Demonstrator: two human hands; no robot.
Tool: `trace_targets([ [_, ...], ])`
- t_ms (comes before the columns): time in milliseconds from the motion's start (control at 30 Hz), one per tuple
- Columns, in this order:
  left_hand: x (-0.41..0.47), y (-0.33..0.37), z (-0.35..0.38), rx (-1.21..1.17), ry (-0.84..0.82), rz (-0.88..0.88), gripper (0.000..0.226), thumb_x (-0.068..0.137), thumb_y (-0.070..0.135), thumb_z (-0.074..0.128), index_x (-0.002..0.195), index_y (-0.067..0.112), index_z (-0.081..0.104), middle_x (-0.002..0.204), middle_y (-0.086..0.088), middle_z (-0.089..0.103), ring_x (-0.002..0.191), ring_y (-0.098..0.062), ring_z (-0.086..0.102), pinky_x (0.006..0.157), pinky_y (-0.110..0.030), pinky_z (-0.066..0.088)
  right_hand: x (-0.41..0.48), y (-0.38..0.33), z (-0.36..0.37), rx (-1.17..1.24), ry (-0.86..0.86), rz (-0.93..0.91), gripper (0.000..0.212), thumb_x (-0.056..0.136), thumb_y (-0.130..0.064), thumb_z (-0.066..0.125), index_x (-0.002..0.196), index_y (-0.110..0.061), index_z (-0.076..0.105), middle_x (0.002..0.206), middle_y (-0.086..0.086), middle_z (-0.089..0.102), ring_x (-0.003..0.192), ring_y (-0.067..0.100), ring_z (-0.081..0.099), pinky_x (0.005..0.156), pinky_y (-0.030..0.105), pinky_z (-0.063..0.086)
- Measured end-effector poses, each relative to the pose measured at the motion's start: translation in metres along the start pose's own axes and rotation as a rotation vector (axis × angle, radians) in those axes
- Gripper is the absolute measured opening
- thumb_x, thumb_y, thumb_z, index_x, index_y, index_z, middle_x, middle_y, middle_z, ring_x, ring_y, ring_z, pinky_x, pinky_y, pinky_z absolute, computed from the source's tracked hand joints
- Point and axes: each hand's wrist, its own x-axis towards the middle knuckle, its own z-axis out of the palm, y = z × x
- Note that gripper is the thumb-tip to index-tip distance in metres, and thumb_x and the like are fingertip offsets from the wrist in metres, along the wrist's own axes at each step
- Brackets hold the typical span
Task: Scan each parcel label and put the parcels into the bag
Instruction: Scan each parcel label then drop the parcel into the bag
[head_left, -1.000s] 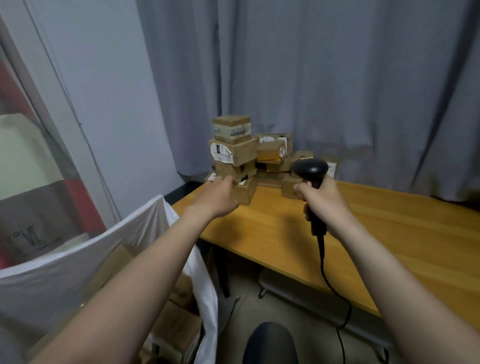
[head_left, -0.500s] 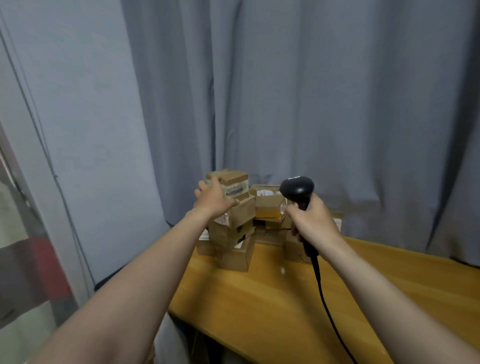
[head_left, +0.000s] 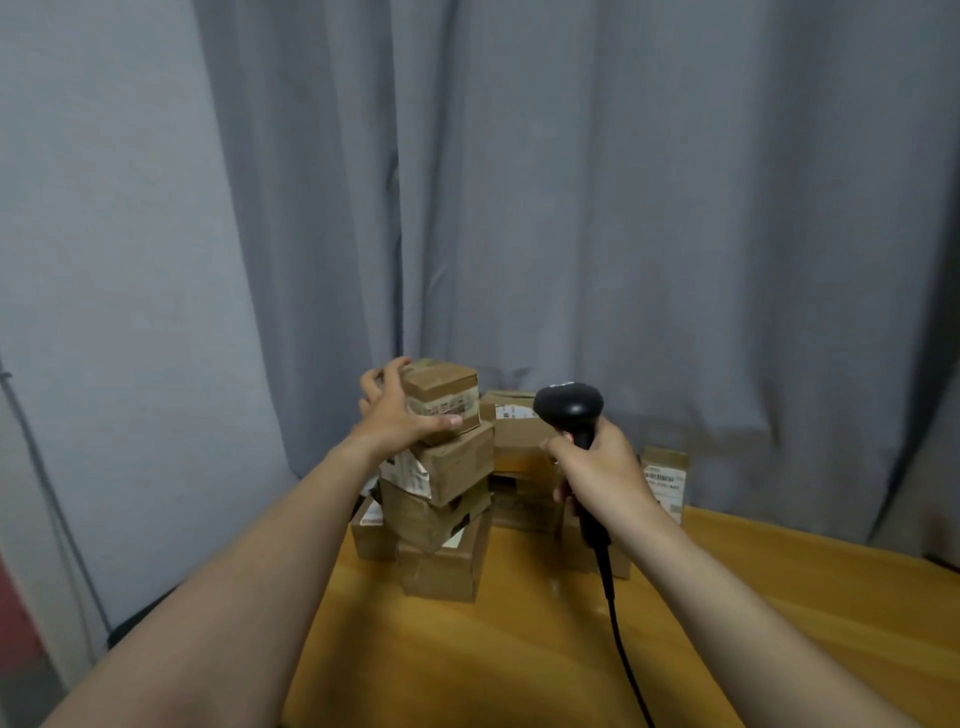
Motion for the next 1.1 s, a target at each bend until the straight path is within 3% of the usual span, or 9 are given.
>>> trace_targets([
  [133, 0.007, -0.01, 0.003, -0.091, 0.069, 0.032, 0.139, 0.033, 0.089, 0.081, 0.149, 0.043, 0.02, 0.152, 0.007, 0.007, 0.144, -0.035, 0.029, 0.12, -0.061, 0.03, 0.004, 0.006, -0.001, 0.02, 0.008, 0.019, 0.008, 0.101, -0.021, 0.063, 0.107, -0.021, 0.057, 0.058, 0.005, 0.062, 0.052, 0.02, 0.061, 0.053, 0.034, 0.051],
  [300, 0.015, -0.016, -0.003, -0.134, 0.026, 0.05, 0.121, 0.041, 0.075, 0.091, 0.14, 0.044, 0.028, 0.14, 0.008, 0.015, 0.14, -0.031, 0.031, 0.115, -0.055, 0.042, 0.01, 0.014, -0.004, 0.02, 0.022, 0.025, 0.011, 0.1, -0.022, 0.065, 0.109, -0.02, 0.059, 0.059, 0.004, 0.063, 0.052, 0.018, 0.062, 0.051, 0.032, 0.052],
  [400, 0.012, -0.015, -0.002, -0.052, 0.062, 0.057, 0.106, 0.04, 0.081, 0.085, 0.127, 0.052, 0.032, 0.135, 0.013, 0.018, 0.135, -0.03, 0.032, 0.118, -0.057, 0.032, 0.012, 0.021, -0.005, 0.025, 0.039, 0.043, 0.013, 0.1, -0.025, 0.066, 0.11, -0.021, 0.06, 0.055, 0.0, 0.063, 0.053, 0.02, 0.064, 0.053, 0.033, 0.053],
  [500, 0.009, -0.01, 0.002, -0.028, 0.117, 0.098, 0.088, 0.059, 0.063, 0.091, 0.126, 0.046, 0.037, 0.138, 0.009, 0.018, 0.133, -0.029, 0.03, 0.117, -0.051, 0.025, 0.01, 0.024, -0.007, 0.05, 0.035, 0.048, 0.014, 0.099, -0.024, 0.067, 0.111, -0.022, 0.06, 0.055, 0.0, 0.064, 0.054, 0.021, 0.064, 0.055, 0.034, 0.053],
  [633, 0.001, 0.01, 0.01, -0.12, 0.188, 0.104, 0.076, 0.07, 0.053, 0.09, 0.124, 0.034, 0.04, 0.132, 0.007, 0.02, 0.128, -0.022, 0.028, 0.116, -0.047, 0.034, 0.003, 0.021, -0.01, 0.084, 0.035, 0.064, 0.015, 0.098, -0.024, 0.068, 0.111, -0.02, 0.061, 0.057, 0.001, 0.064, 0.055, 0.023, 0.064, 0.056, 0.035, 0.053],
  [867, -0.033, 0.09, 0.022, -0.293, 0.136, 0.035, 0.086, 0.061, 0.075, 0.077, 0.124, 0.032, 0.037, 0.132, 0.002, 0.026, 0.126, -0.024, 0.043, 0.107, -0.049, 0.049, -0.031, -0.012, -0.039, 0.203, 0.072, 0.053, 0.014, 0.101, -0.017, 0.063, 0.115, -0.015, 0.062, 0.065, 0.009, 0.069, 0.054, 0.023, 0.063, 0.052, 0.034, 0.051],
  [933, -0.046, 0.114, 0.026, -0.42, 0.094, -0.075, 0.086, 0.064, 0.076, 0.075, 0.127, 0.029, 0.038, 0.138, -0.004, 0.033, 0.123, -0.028, 0.049, 0.098, -0.051, 0.056, -0.045, -0.026, -0.05, 0.285, 0.091, 0.025, 0.013, 0.102, -0.011, 0.061, 0.114, -0.016, 0.063, 0.08, 0.011, 0.071, 0.062, 0.02, 0.068, 0.049, 0.031, 0.053],
  [1033, -0.069, 0.138, 0.031, -0.715, -0.06, -0.257, 0.109, 0.044, 0.09, 0.076, 0.13, 0.028, 0.053, 0.137, -0.011, 0.056, 0.117, -0.034, 0.062, 0.066, -0.042, 0.06, -0.069, -0.044, -0.067, 0.342, 0.12, -0.026, 0.012, 0.102, -0.009, 0.061, 0.108, -0.019, 0.062, 0.077, 0.006, 0.072, 0.067, 0.022, 0.069, 0.052, 0.03, 0.056],
  [1100, -0.099, 0.156, 0.033, -0.86, -0.202, -0.282, 0.098, 0.055, 0.083, 0.078, 0.134, 0.027, 0.059, 0.132, -0.012, 0.064, 0.113, -0.034, 0.067, 0.062, -0.036, 0.057, -0.083, -0.05, -0.079, 0.353, 0.152, -0.043, 0.01, 0.101, -0.009, 0.062, 0.106, -0.018, 0.062, 0.074, 0.003, 0.073, 0.069, 0.028, 0.069, 0.058, 0.036, 0.059],
])
